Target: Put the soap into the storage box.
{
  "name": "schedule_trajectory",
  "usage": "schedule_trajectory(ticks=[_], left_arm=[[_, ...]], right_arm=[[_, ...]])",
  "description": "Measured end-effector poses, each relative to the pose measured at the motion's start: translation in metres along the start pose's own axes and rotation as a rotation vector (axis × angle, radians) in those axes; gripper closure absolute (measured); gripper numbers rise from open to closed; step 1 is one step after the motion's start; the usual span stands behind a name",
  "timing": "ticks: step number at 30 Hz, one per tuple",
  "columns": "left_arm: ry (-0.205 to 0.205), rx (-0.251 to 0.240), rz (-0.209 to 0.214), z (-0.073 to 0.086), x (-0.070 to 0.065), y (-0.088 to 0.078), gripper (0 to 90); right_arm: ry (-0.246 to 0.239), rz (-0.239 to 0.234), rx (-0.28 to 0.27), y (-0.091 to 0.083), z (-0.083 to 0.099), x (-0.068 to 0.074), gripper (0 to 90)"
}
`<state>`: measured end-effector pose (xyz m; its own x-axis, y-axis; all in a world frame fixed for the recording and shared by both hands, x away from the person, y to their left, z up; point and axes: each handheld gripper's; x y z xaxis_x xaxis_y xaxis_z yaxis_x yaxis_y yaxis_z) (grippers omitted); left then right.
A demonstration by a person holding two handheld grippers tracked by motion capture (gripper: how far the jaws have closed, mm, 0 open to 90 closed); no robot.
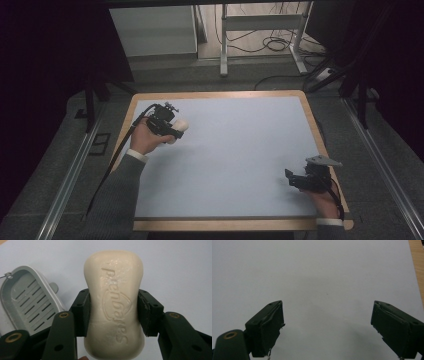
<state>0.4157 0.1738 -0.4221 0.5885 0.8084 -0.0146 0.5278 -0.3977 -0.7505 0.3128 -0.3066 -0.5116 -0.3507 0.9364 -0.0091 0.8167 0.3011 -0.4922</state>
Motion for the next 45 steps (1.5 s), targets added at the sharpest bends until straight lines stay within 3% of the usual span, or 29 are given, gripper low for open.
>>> schedule_trajectory(ticks=[26, 35, 45], left_arm=[[-0.061, -0.008, -0.04, -0.005, 0.03, -0.011, 49.8], [-0.082, -0.001, -0.071, -0.005, 0.042, -0.007, 49.8], [-0.111, 0.01, -0.072, -0.005, 0.051, -0.001, 49.7]], right_arm=[[0.0, 0.003, 0.001, 0.0, 0.0, 0.0, 11.1], [0.002, 0.005, 0.003, 0.0, 0.001, -0.001, 11.1], [-0.001, 0.003, 0.002, 0.001, 0.001, 0.0, 11.1]])
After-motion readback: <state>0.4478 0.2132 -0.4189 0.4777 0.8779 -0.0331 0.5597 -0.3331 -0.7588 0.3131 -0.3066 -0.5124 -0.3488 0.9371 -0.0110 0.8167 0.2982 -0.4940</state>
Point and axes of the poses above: each handheld gripper's, and its own axes: y roughly forward along the jaws, z roughly out of its underside, x roughly to its left, and after that the axes turned 11 degrees about -x, right-handed
